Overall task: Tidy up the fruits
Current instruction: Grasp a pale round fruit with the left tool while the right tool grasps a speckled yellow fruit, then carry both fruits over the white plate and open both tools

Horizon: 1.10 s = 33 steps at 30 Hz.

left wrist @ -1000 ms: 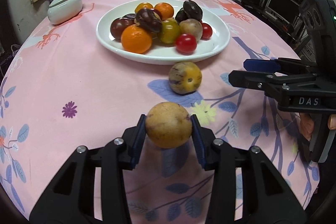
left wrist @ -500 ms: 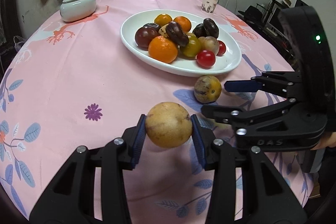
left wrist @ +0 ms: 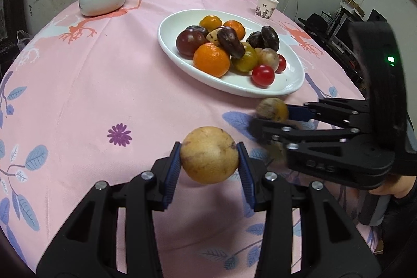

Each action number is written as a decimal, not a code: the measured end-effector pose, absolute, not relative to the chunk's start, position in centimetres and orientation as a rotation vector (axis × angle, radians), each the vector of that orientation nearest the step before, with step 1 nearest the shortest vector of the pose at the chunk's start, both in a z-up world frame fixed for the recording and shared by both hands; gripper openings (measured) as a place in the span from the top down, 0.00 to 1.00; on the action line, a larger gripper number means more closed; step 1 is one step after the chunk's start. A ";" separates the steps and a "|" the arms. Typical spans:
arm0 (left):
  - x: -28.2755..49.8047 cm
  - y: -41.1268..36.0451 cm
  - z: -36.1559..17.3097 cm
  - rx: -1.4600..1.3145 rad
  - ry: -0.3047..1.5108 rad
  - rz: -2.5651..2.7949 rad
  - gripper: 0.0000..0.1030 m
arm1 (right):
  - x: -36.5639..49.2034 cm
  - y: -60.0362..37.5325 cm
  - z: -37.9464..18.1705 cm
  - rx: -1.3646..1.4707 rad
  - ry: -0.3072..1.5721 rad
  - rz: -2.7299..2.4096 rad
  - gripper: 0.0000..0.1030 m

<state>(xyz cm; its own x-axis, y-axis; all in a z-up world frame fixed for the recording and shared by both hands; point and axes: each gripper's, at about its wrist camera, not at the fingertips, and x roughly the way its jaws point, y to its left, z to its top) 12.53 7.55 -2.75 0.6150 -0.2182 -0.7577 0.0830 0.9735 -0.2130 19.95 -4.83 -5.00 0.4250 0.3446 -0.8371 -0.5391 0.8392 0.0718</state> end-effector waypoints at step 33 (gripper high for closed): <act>16.9 2.3 5.2 -0.015 0.797 -0.165 0.59 | 21.0 -11.8 5.0 -0.154 0.750 0.574 0.61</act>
<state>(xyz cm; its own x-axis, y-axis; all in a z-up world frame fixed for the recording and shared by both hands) 16.86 2.27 5.19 0.6868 -0.1532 -0.7105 0.1415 0.9870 -0.0760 20.98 -11.83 5.01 0.5871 0.4365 -0.6817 -0.5438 0.8365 0.0674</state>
